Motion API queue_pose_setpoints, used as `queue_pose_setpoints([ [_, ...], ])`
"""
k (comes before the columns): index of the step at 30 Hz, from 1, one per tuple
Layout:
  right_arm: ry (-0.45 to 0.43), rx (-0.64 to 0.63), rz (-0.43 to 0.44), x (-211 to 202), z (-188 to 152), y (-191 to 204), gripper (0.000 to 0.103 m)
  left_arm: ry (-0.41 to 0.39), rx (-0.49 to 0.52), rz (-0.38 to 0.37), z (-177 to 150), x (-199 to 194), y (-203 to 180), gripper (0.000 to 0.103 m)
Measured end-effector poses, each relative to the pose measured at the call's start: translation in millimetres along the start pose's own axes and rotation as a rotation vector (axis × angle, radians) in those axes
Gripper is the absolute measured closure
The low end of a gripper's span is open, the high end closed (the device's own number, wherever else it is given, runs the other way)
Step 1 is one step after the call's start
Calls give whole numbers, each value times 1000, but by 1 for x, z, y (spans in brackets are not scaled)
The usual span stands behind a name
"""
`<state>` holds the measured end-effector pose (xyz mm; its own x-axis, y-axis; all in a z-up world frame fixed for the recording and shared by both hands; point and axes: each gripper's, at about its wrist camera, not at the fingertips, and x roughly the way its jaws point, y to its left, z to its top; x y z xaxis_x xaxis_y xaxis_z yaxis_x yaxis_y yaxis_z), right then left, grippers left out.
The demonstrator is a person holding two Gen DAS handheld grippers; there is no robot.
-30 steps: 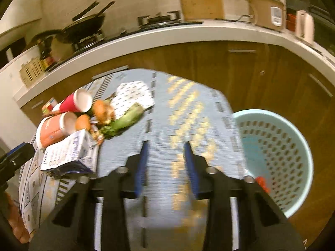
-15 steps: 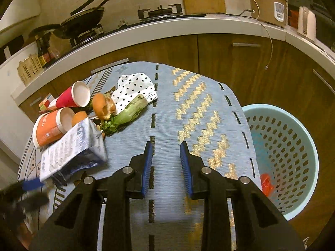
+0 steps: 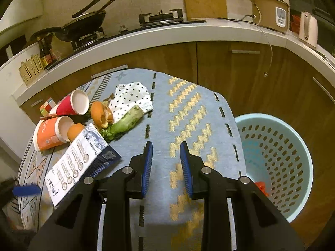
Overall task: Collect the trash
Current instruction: 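Grasp the green vegetable with the right tool while the left tool holds the carton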
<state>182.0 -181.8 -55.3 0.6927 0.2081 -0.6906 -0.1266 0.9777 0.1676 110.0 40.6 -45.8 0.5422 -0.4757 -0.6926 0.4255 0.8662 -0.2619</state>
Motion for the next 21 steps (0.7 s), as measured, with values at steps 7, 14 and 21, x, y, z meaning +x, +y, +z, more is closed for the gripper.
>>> queue_pose_setpoints([
  [7, -4, -28, 46, 0, 23, 7, 79, 75, 101, 224, 35, 53, -3, 18],
  [14, 37, -41, 78, 17, 35, 14, 79, 134, 134, 288, 37, 84, -10, 46],
  [21, 124, 1, 149, 51, 42, 27, 60, 46, 29, 217, 24, 45, 2, 49],
])
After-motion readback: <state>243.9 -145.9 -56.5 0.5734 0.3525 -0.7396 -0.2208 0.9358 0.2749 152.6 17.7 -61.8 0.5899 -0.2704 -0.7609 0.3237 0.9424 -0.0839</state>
